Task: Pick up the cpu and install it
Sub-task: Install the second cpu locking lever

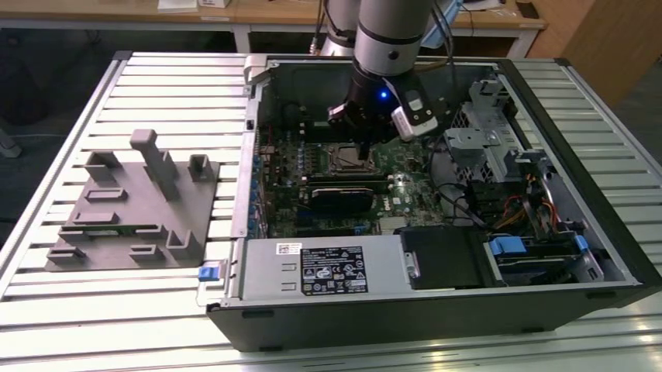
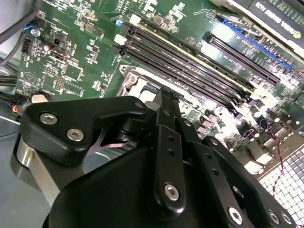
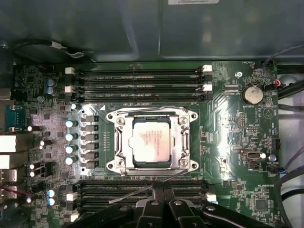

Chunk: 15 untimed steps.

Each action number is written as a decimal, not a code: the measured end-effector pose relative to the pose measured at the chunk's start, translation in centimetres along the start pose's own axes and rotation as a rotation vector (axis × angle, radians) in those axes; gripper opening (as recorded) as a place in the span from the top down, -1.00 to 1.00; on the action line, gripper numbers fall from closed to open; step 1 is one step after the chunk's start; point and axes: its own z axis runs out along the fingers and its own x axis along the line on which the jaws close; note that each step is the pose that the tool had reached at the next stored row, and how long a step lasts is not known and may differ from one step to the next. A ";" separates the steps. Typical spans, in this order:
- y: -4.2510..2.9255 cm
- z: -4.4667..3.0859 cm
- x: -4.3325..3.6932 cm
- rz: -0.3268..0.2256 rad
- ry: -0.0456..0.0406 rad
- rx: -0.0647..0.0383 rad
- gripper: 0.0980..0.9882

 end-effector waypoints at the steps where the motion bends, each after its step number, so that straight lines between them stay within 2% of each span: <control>1: -0.05 0.02 0.02 0.000 0.0001 0.000 0.98; 8: -0.45 0.27 0.21 0.000 -0.0001 0.000 0.98; 13: -0.56 0.46 1.19 0.000 0.0000 0.000 0.98; 15: -0.61 0.60 1.32 0.000 0.0000 0.000 0.98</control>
